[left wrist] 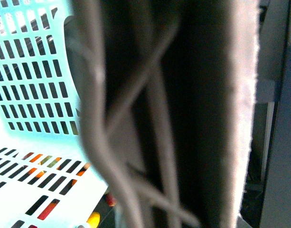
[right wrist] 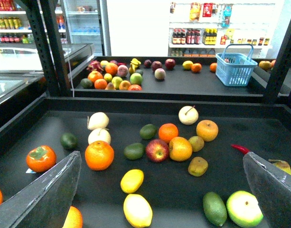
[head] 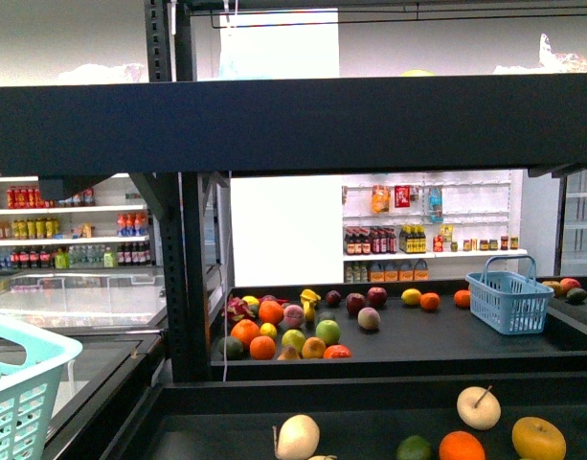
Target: Pick lemon from shelf
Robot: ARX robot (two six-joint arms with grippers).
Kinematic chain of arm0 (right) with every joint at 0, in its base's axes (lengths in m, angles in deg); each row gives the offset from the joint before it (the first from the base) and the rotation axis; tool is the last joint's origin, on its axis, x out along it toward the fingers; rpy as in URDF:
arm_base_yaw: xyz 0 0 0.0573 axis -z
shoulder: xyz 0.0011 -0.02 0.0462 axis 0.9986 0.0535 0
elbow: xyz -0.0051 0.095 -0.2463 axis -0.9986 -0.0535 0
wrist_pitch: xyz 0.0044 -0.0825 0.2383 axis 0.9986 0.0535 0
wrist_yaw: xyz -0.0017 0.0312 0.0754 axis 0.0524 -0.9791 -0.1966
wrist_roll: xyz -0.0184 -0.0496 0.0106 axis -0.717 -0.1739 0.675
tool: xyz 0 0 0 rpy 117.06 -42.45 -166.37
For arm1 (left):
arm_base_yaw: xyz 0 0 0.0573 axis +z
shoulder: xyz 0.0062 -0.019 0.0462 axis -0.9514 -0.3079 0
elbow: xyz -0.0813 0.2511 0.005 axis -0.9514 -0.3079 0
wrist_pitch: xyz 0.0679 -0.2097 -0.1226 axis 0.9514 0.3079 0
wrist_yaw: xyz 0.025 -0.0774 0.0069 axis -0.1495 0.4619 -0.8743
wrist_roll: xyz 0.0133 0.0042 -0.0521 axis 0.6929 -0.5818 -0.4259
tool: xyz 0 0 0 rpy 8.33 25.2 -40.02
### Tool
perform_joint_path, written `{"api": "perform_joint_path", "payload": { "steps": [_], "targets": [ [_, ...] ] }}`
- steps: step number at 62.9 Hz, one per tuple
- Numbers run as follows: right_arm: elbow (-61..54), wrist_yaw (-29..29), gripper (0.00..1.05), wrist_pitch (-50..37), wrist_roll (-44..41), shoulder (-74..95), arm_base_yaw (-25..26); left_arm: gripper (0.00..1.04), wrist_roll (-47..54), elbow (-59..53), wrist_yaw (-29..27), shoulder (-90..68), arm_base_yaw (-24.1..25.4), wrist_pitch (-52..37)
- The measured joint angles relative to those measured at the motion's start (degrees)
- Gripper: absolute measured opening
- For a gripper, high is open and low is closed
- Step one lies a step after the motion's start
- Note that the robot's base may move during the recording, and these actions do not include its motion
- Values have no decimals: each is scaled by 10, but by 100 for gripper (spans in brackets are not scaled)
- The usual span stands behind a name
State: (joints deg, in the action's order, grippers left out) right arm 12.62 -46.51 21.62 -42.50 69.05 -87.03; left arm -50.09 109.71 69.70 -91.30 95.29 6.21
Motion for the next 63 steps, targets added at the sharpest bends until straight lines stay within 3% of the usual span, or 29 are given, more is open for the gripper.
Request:
{"api": "perform_joint_path", "payload": {
  "steps": [17,24,43,63],
  "targets": [
    [0,0,102,0,0,0,0,11,90,-62,79,83,-93,19],
    [0,0,102,0,0,0,0,11,107,-86,111,103,-160,7],
    [0,0,102,0,0,0,0,11,188,-92,80,82,-318,32],
    [0,0,102,0,0,0,0,11,201,-72,49,6,-416,27]
  ]
}}
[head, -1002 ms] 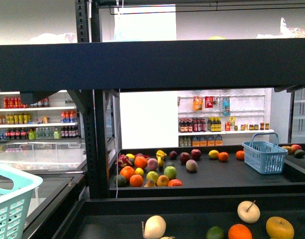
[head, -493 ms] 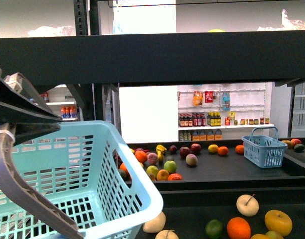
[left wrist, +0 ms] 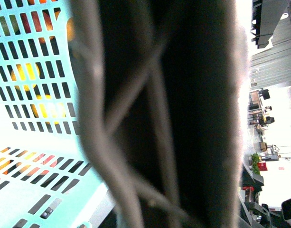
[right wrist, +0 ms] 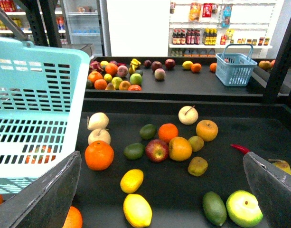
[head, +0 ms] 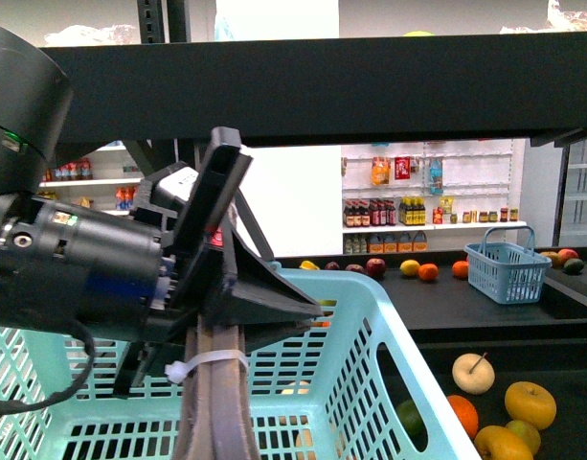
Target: Pick lemon from shelf
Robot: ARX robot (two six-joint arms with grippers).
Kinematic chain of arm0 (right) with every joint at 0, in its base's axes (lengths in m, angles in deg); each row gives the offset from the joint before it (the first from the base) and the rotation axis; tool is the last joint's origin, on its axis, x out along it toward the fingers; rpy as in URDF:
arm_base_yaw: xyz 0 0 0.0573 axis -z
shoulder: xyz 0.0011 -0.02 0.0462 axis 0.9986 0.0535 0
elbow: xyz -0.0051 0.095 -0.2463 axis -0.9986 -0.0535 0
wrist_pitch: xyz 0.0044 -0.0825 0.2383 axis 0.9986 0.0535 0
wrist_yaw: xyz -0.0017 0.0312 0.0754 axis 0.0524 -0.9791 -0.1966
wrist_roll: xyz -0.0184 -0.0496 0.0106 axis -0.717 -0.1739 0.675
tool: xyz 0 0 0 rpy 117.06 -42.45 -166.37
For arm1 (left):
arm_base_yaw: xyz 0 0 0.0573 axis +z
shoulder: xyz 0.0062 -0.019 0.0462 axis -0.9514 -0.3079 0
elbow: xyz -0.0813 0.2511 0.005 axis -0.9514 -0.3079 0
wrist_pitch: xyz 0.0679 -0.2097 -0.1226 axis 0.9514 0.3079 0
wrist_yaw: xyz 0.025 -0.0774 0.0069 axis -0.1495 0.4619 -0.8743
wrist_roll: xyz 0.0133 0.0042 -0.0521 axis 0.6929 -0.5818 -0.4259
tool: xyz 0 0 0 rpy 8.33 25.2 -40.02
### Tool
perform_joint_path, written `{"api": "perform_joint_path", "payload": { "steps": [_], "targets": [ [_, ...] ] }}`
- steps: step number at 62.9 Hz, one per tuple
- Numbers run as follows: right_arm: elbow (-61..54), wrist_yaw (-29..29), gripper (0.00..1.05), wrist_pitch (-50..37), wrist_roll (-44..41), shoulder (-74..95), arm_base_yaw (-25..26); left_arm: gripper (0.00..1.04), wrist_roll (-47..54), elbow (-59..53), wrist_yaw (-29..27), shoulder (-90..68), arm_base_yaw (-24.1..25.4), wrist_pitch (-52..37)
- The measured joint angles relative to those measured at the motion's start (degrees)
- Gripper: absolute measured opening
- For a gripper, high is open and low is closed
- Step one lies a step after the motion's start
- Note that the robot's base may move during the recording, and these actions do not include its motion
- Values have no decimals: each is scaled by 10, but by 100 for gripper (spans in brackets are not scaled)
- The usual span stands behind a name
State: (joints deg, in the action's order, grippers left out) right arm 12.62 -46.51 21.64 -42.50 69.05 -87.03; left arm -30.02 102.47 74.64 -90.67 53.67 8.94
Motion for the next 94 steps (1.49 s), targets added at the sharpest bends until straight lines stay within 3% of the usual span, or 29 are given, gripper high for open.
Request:
{"api": "perform_joint_path", "payload": {
  "steps": [12,17,20,25,31,35,40,46,58,86,94],
  "targets": [
    [0,0,102,0,0,0,0,11,17,31,-43,-41,-13,1],
    [35,130,102,81,63,66,-41,11,24,34,-49,-49,-13,2],
    [50,155,102,86,99,127,-47,11,24,34,-51,-50,-12,2],
    [65,108,102,38,120,237,-25,11,25,34,-51,-50,-13,3],
    [85,-1,102,-64,110,381,33,11,25,34,-51,-50,-14,3],
    [122,-102,102,-181,76,544,99,11,26,34,-50,-50,-14,3],
    [168,-154,102,-254,48,678,140,11,25,34,-50,-50,-14,3],
    [233,-170,102,-290,19,848,165,11,26,34,-50,-50,-14,3],
    [331,-209,102,-305,-39,1089,159,11,26,35,-50,-50,-14,3],
    [454,-284,102,-303,-347,1283,124,11,26,35,-51,-50,-14,3],
    [482,-302,102,-317,-396,1329,111,11,26,35,-50,-50,-14,3]
  ]
}}
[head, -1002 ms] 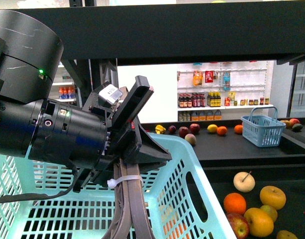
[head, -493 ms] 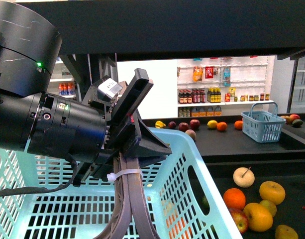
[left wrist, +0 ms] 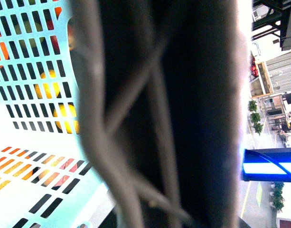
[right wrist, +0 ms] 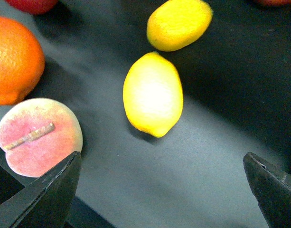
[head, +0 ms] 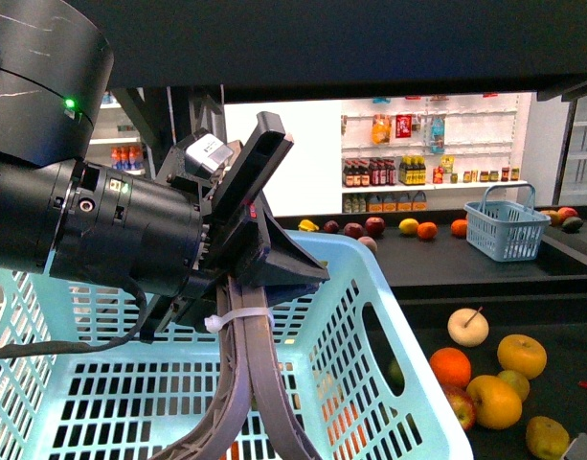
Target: Pick lemon from shelf
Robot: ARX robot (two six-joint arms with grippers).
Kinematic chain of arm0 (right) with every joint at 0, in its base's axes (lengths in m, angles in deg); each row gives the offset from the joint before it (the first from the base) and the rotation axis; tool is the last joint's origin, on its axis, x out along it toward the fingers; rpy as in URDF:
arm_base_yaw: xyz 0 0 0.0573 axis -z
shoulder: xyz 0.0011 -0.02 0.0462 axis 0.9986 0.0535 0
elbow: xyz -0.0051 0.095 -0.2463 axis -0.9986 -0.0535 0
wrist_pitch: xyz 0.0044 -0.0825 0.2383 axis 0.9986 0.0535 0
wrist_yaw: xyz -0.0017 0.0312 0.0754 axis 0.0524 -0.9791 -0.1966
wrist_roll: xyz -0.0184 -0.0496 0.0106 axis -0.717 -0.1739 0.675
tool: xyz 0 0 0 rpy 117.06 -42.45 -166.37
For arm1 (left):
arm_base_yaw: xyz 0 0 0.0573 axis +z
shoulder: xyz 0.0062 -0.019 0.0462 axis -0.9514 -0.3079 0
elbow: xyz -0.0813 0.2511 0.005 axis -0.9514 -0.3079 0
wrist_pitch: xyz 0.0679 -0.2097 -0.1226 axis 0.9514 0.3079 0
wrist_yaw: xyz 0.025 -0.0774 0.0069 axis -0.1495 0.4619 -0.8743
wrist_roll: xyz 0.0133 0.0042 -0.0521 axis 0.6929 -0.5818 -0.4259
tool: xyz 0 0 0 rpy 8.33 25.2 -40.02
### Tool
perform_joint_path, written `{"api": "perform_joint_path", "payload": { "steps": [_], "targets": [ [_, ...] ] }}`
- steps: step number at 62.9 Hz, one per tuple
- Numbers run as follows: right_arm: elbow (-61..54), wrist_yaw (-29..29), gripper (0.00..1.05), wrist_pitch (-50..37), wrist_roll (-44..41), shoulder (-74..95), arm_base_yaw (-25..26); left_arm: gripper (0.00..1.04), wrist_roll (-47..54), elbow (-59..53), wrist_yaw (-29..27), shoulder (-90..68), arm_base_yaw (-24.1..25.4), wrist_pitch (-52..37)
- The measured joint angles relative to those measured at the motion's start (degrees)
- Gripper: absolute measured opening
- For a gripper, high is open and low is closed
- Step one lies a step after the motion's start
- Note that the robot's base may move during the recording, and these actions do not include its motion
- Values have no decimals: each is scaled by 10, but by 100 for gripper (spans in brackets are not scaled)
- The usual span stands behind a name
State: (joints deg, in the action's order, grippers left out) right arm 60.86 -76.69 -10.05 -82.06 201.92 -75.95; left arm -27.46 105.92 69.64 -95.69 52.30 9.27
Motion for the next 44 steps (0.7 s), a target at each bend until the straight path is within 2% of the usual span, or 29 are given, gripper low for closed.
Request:
{"api": "perform_joint_path", "payload": {
  "steps": [20,44],
  "targets": [
    [108,-9,102,17,-49,89,-30,11,0,0,-1,0,0,0],
    [233,-13,102,63,-53,183,-54,11,0,0,0,0,0,0]
  ]
}}
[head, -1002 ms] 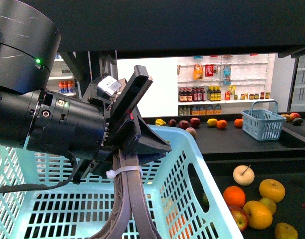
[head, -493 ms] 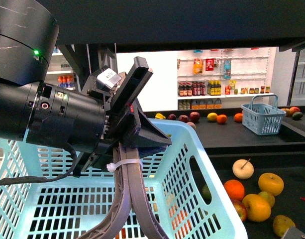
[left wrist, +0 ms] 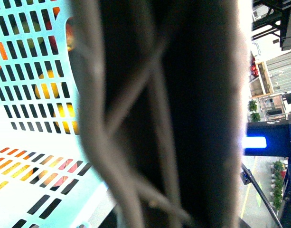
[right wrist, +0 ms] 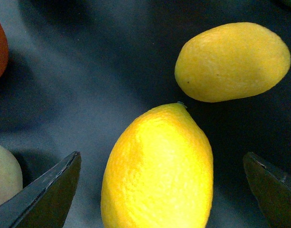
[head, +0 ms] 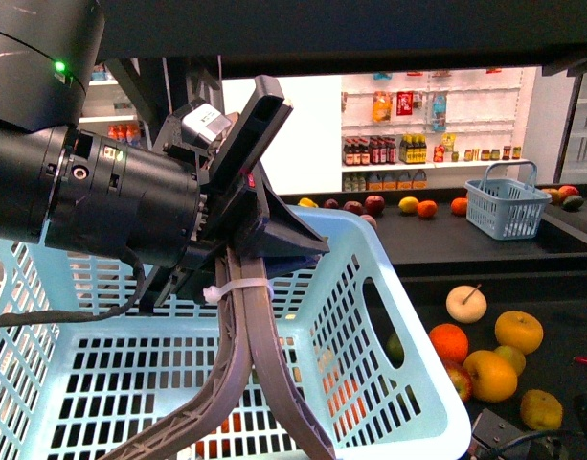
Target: Pick lemon from shelf
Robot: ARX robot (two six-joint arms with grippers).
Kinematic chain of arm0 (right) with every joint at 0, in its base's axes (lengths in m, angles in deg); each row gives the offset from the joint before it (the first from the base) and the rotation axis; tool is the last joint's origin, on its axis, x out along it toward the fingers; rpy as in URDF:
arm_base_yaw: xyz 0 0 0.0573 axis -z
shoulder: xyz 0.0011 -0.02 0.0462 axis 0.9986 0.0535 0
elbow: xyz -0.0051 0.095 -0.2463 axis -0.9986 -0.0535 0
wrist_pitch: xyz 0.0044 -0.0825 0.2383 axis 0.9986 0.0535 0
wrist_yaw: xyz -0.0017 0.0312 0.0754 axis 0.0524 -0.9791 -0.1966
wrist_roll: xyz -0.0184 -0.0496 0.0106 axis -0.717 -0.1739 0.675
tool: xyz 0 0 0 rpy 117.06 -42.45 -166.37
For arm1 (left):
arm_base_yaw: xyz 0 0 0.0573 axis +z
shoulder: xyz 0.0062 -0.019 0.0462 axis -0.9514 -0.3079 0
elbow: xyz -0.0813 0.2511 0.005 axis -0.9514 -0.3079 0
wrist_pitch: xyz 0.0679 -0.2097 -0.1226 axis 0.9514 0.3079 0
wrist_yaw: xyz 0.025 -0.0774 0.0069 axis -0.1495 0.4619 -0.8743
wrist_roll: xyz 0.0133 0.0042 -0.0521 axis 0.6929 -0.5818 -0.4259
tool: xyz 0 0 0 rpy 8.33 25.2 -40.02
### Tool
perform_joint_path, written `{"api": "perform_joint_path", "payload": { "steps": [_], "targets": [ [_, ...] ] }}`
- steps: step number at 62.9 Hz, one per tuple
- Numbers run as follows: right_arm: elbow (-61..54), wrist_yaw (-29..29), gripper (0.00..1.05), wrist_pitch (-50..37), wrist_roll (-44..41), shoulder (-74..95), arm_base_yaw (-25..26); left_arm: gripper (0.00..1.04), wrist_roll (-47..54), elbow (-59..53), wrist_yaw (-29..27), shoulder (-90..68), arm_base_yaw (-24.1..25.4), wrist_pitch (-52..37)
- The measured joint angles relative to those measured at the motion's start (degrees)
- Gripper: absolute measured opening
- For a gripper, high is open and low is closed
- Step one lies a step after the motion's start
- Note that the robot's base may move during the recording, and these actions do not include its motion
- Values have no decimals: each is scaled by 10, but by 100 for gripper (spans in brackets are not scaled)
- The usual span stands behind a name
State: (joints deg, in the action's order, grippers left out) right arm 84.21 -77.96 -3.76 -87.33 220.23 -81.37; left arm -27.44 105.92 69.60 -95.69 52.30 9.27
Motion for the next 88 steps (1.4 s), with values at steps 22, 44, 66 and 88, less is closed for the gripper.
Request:
{"api": "perform_joint_path", "payload": {
  "steps": [22,44,66,88],
  "targets": [
    [10,-4,102,5,0,36,-1,11,0,0,0,0,0,0],
    [11,-1,72,-23,2,47,-1,11,0,0,0,0,0,0],
    [-104,-13,71,-148,66,-107,49,11,0,0,0,0,0,0],
    [-198,-59,71,-177,190,-422,41,11,0,0,0,0,0,0]
  ]
}}
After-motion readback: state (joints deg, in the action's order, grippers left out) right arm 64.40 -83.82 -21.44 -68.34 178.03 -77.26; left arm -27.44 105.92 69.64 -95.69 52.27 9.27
